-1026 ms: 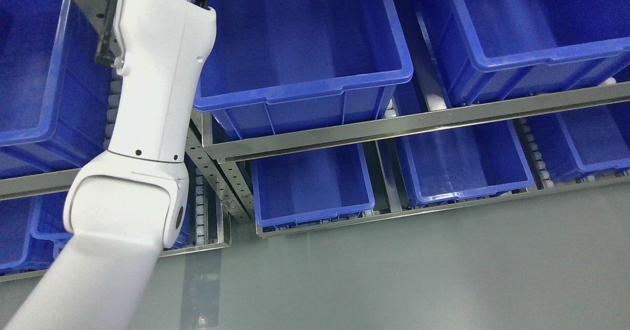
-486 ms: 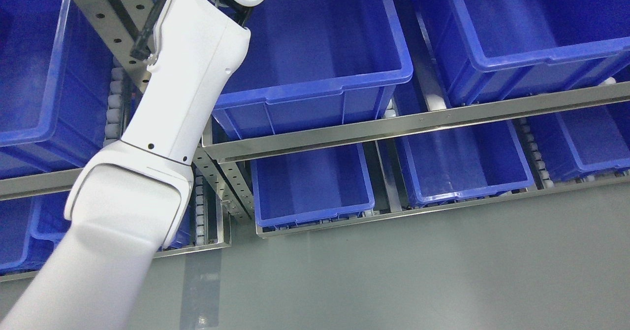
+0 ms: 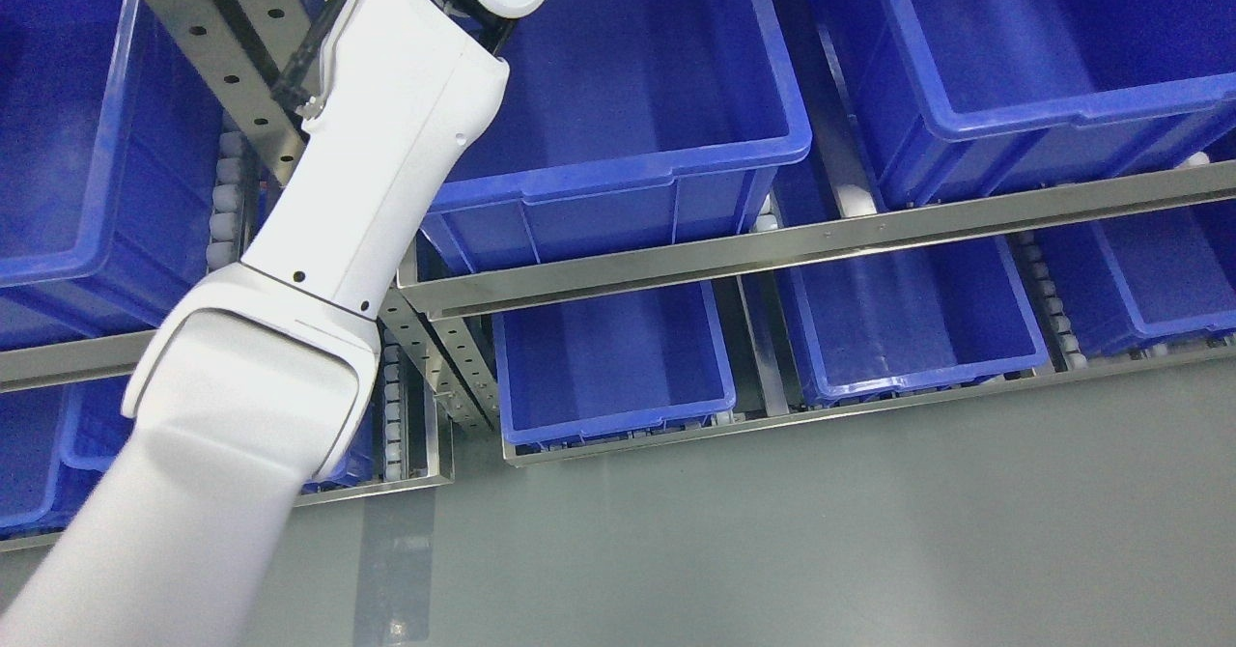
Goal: Stack pink IKEA bowls on left shelf middle
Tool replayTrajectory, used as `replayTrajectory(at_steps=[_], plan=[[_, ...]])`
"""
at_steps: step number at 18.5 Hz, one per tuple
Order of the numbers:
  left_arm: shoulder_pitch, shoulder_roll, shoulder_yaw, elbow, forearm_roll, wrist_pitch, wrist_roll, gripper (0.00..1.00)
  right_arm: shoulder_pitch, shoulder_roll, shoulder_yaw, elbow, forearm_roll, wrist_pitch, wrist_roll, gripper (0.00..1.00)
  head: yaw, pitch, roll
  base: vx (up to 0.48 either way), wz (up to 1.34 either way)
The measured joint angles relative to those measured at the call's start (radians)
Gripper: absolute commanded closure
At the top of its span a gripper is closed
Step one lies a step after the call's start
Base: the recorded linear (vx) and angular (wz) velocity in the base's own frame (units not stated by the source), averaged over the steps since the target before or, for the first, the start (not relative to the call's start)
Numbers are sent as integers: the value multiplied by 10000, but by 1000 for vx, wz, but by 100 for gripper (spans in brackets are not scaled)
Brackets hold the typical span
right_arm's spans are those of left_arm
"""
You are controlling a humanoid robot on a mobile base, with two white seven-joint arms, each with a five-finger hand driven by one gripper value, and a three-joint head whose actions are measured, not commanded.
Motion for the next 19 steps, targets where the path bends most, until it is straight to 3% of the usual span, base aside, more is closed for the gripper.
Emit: replayTrajectory(at_steps=[7, 19], plan=[[-65, 0, -454, -146, 963, -31, 64, 92, 0, 0, 0, 0, 0, 0, -2, 0, 0, 0, 0, 5, -80], [-83, 0, -174, -431, 1339, 224, 244, 87, 0, 0, 0, 0, 0, 0, -3, 0, 0, 0, 0, 83, -172]])
